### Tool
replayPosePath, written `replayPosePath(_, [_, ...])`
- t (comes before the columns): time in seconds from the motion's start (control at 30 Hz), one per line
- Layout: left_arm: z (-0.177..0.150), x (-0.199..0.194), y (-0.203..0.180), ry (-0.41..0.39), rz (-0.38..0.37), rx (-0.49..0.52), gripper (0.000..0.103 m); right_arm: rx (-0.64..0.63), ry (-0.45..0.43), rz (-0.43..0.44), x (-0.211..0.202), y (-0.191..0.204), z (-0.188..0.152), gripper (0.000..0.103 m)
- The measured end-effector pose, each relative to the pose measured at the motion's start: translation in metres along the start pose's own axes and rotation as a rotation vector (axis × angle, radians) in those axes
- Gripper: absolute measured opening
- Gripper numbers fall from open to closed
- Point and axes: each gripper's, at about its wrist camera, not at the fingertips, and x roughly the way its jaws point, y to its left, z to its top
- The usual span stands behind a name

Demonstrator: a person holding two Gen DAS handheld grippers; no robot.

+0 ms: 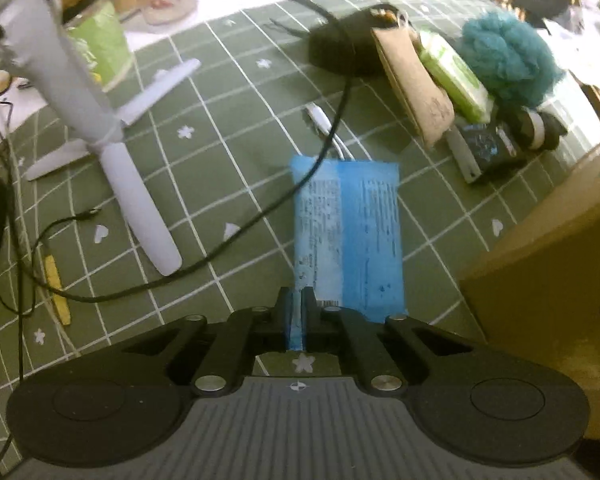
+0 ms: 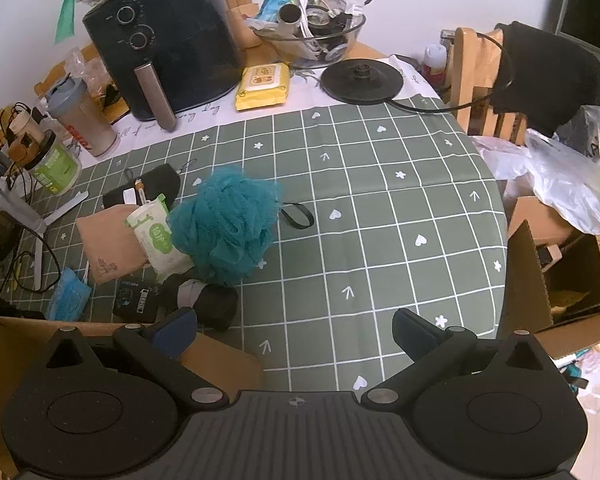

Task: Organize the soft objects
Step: 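Lower the left gripper onto the blue wipe packet and close it, then carry the blue packet to the box with the left gripper while the right grasps the teal sponge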

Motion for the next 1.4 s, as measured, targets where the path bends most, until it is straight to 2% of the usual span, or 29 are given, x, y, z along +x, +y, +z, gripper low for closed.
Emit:
replayPosePath(0.03, [0.001, -0.002, -0.001, -0.004, 0.006, -0.011, 0.022, -0.001, -0.001, 0.000, 0.000, 0.000, 0.000, 0.103])
replayPosePath(0.1, [0.004, -0.004, -0.007, -0.026, 0.003, -0.016, 0.072, -0.001, -0.002, -0.001, 0.000, -0.001, 0.001, 0.103])
replayPosePath(0.17, [0.005, -0.003, -0.016, -0.052, -0.013, -0.007, 0.087, 0.000, 0.000, -0.001, 0.000, -0.003, 0.000, 0.103])
replayPosePath(0.3, [0.015, 0.016, -0.029, -0.005, -0.024, 0.007, 0.087, -0.003, -0.001, -0.007, 0.000, -0.005, 0.001, 0.103])
replayPosePath(0.43, [0.016, 0.033, -0.035, 0.033, 0.002, -0.001, 0.087, -0.009, -0.007, -0.006, -0.002, -0.007, 0.001, 0.103])
replayPosePath(0.57, [0.017, 0.040, -0.041, 0.020, 0.043, 0.012, 0.088, -0.013, -0.012, 0.003, -0.003, -0.009, 0.001, 0.103])
replayPosePath(0.63, [0.017, 0.038, -0.040, 0.001, 0.051, -0.013, 0.081, -0.015, -0.013, 0.005, -0.001, -0.010, 0.001, 0.103])
replayPosePath(0.67, [0.018, 0.035, -0.040, -0.016, 0.054, -0.023, 0.067, -0.017, -0.014, 0.008, 0.000, -0.010, 0.001, 0.103])
replayPosePath(0.7, [0.019, 0.033, -0.041, -0.018, 0.064, -0.032, 0.062, -0.019, -0.016, 0.012, 0.000, -0.011, 0.002, 0.103])
replayPosePath(0.8, [0.020, 0.025, -0.037, -0.024, 0.034, -0.069, 0.056, -0.032, -0.020, 0.030, 0.003, -0.011, 0.004, 0.103])
replayPosePath(1.07, [0.013, -0.003, -0.044, -0.048, -0.023, -0.069, 0.055, -0.060, -0.014, 0.053, 0.011, -0.014, 0.010, 0.103])
replayPosePath(1.4, [-0.021, -0.008, -0.058, 0.007, -0.041, -0.118, 0.055, -0.081, -0.010, 0.086, 0.023, -0.011, 0.012, 0.103])
